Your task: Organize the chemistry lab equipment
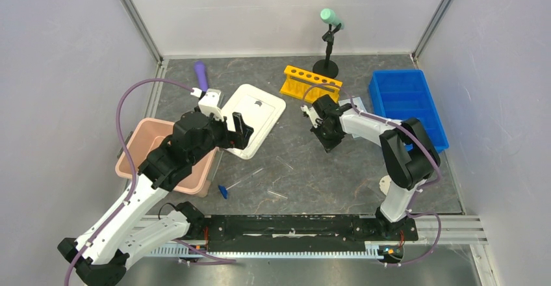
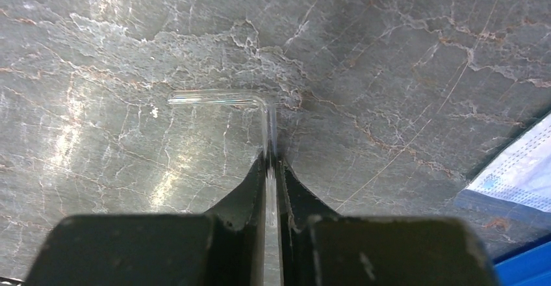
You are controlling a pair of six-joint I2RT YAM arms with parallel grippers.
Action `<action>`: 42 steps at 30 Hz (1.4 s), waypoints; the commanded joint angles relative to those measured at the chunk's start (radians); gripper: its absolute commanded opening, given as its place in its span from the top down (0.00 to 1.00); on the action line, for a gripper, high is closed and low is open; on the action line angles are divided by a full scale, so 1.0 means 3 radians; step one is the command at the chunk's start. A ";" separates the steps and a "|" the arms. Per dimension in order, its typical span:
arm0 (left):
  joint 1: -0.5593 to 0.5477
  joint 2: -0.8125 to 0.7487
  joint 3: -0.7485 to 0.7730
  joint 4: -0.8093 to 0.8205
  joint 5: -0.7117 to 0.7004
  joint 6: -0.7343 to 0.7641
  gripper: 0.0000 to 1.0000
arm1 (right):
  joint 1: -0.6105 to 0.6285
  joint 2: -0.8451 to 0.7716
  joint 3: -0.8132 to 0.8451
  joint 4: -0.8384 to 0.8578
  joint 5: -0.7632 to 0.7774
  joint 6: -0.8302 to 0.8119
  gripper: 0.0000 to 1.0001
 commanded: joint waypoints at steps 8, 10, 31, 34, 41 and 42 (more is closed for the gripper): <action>-0.0008 -0.0005 -0.0023 0.0076 -0.0048 0.0152 0.00 | -0.0316 -0.0326 -0.0129 0.0149 -0.0183 0.0357 0.91; -0.0008 0.0013 -0.0018 0.0076 -0.0023 0.0150 0.00 | -0.0446 -0.0476 -0.0142 0.0239 -0.0246 0.0490 0.91; -0.0008 -0.0001 -0.0028 0.0075 -0.0011 0.0143 0.00 | -0.2177 -0.1857 -0.0697 0.1120 -0.0237 0.1956 0.89; -0.0008 0.0012 -0.0026 0.0075 -0.0004 0.0141 0.00 | -0.2388 -0.1970 -0.0818 0.1212 -0.0222 0.2077 0.89; -0.0009 0.0012 -0.0028 0.0075 0.0003 0.0135 0.00 | -0.2872 -0.2220 -0.1217 0.1396 -0.0149 0.2411 0.89; -0.0008 0.0019 -0.0023 0.0075 0.0012 0.0135 0.00 | -0.2922 -0.2228 -0.1274 0.1428 -0.0161 0.2476 0.89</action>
